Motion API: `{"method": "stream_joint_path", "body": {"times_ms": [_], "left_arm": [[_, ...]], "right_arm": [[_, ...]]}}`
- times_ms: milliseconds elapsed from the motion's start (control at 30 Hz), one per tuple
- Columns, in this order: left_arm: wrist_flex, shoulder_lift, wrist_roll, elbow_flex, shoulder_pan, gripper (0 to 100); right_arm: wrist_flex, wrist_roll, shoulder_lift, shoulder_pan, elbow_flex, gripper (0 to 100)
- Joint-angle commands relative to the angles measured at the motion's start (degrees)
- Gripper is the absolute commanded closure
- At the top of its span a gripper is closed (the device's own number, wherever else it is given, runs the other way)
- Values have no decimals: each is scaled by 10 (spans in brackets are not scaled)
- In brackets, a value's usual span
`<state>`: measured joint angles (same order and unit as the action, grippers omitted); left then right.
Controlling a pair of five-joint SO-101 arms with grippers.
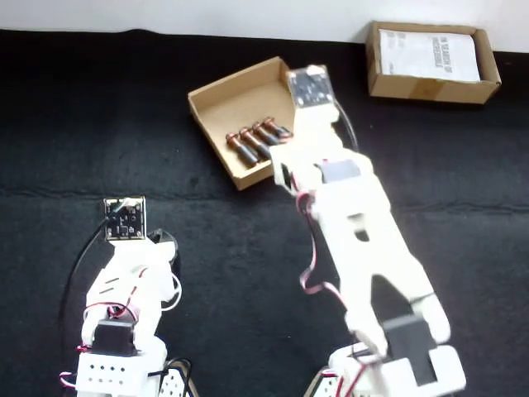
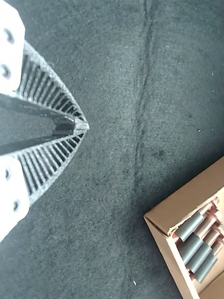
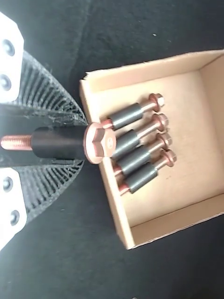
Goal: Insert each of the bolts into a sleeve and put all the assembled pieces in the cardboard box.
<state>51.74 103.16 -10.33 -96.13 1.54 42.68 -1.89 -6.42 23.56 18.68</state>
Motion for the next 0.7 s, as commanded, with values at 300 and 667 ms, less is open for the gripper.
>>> {"method": "stream_joint_path", "body": {"times_ms": [300,667], "left_arm": [[14,4,1,-9,7,976],[11,4,1,-9,9,974]], "right_arm": [[1,33,240,21,-276,991],[1,40,485,24,-520,991]]}}
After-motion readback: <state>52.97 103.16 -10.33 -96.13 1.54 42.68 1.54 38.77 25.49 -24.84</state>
